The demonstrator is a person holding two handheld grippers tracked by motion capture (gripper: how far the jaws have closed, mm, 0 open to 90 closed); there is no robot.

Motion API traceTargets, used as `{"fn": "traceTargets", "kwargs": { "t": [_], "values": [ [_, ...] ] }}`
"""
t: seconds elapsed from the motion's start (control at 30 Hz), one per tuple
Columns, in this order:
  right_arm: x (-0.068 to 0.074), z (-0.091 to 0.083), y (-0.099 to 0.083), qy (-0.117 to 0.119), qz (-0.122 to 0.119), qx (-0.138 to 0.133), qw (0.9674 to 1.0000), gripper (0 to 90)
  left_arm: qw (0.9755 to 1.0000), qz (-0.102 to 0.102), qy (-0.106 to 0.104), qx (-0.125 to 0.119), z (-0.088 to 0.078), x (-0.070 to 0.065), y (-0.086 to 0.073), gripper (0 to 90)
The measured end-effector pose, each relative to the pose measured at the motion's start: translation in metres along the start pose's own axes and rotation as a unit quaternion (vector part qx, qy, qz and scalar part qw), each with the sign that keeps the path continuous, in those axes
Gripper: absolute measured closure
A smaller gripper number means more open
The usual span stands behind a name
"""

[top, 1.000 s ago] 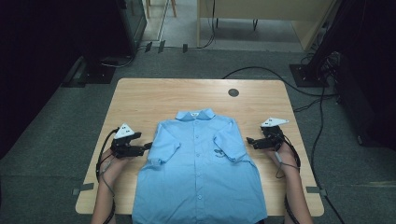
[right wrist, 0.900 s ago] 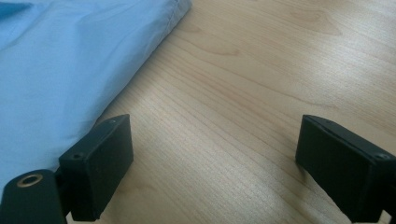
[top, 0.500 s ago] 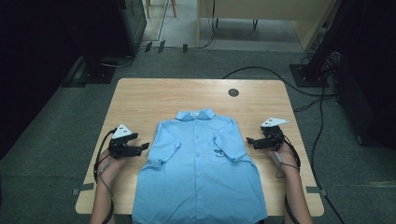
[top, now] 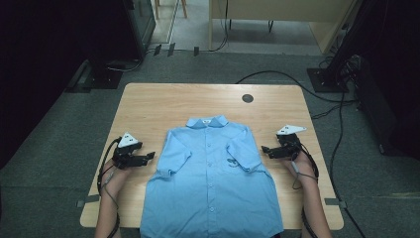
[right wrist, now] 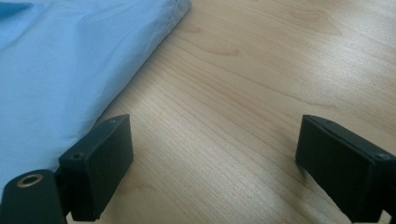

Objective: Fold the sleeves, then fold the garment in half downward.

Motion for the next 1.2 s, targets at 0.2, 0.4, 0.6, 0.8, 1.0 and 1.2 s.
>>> {"fn": "traceTargets", "kwargs": {
  "t": [0.2,0.4,0.6,0.8,1.0,1.2],
  "values": [
    [0.0000,0.0000,0.0000,0.000,0.000,0.000,1.0000,10.7,0.9999,0.002,0.010,0.007,0.0011,0.0015,-0.0007,21.6],
    [-0.0001,0.0000,0.0000,-0.001,0.001,0.000,1.0000,10.8,0.9997,-0.002,0.023,0.008,0.0010,0.0041,-0.0010,21.4],
    [0.0000,-0.0005,-0.0004,-0.005,0.006,0.001,1.0000,11.0,0.9994,-0.010,0.032,0.007,0.0007,0.0059,-0.0009,21.3],
    [-0.0004,-0.0015,-0.0013,-0.010,0.008,0.001,0.9999,11.1,0.9993,-0.010,0.031,0.019,0.0037,0.0043,-0.0019,9.8],
    [0.0001,-0.0025,-0.0005,-0.016,0.016,-0.002,0.9997,15.9,0.9992,-0.012,0.032,0.019,0.0037,0.0044,-0.0018,10.0],
    [-0.0001,-0.0026,-0.0001,-0.016,0.014,0.009,0.9997,15.9,0.9992,-0.011,0.032,0.022,0.0048,0.0038,0.0002,12.4]
  ]
}}
Point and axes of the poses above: each handheld gripper's, and its own axes: z roughly forward along the jaws, y roughly out of its top, x roughly to its left, the point moved 10 cm from there along z, roughly forward along the jaws, and after that the axes turned 8 degrees about -y, right-handed, at the moved point
